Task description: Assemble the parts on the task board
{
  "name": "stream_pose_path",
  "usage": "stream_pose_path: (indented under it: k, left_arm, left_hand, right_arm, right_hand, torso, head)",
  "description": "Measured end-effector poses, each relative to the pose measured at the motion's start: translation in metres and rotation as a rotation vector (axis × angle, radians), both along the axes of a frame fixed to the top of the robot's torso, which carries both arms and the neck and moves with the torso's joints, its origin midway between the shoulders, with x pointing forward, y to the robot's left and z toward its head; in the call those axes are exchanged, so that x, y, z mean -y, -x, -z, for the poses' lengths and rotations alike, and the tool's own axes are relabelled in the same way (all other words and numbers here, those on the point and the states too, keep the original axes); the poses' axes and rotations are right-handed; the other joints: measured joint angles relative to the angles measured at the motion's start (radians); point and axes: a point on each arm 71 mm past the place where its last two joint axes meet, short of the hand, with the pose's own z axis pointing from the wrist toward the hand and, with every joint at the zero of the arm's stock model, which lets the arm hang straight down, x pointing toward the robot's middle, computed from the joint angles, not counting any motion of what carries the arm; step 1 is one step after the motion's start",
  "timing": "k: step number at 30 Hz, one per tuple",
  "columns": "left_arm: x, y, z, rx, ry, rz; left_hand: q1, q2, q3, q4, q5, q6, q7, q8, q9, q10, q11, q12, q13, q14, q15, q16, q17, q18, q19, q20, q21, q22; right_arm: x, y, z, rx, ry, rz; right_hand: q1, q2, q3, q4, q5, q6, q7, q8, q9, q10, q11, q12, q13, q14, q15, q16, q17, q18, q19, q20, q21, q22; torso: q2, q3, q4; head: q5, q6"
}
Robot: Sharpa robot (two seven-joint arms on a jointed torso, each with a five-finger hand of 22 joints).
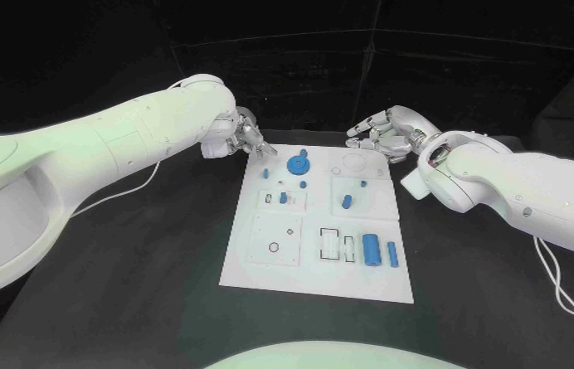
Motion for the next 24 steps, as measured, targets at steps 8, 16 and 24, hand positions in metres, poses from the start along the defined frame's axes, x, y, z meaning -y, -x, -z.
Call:
stream_pose_path:
  k: [8,16,24]
  left_arm:
    - [0.001,-0.004,0.009,-0.013,-0.031,0.001]
    - [0.002,-0.005,0.018,-0.028,-0.052,0.01]
    - [0.004,-0.003,0.024,-0.05,-0.063,0.028]
  left_hand:
    - [0.002,0.002,-0.009,-0.002,0.0,0.004,0.004,0.0,-0.002,0.0,0.0,0.0,0.0,0.0,0.0,0.0,0.0,0.0,0.0,0.0,0.0,0.002]
    - [0.008,0.0,-0.011,0.0,0.0,0.004,0.004,0.0,-0.004,0.0,0.0,0.004,0.001,0.0,0.0,0.0,0.0,0.0,0.0,0.0,0.0,0.004]
    - [0.008,0.0,-0.018,-0.001,0.0,0.011,0.004,0.0,-0.005,0.0,0.0,0.004,0.001,0.0,0.0,0.0,0.0,0.0,0.0,0.0,0.0,0.007]
  right_arm:
    - [-0.001,0.0,0.0,0.001,0.0,-0.002]
    - [-0.002,0.0,0.0,0.001,-0.001,-0.005]
    - [-0.002,0.0,0.0,0.001,0.0,-0.005]
  right_hand:
    - [0.0,0.0,0.0,0.0,0.0,0.0,0.0,0.0,-0.001,0.0,0.0,-0.004,-0.001,0.0,0.0,-0.005,0.0,0.0,-0.004,0.004,0.0,0.0]
    - [0.0,0.0,0.0,0.0,0.0,0.0,0.0,0.0,-0.001,0.0,0.0,-0.004,-0.001,0.0,0.0,-0.005,0.0,0.0,-0.004,0.004,0.0,0.0]
    - [0.0,0.0,0.0,0.0,0.0,0.0,0.0,0.0,-0.001,0.0,0.0,-0.004,-0.001,0.0,0.0,-0.005,0.0,0.0,-0.004,0.004,0.0,0.0]
  torso:
    - [0.0,0.0004,-0.0009]
    - [0.0,0.001,-0.0008]
    - [-0.001,0.0015,0.0011]
  head:
    - [0.002,0.0]
    - [0.0,-0.002]
    - [-0.003,-0.004]
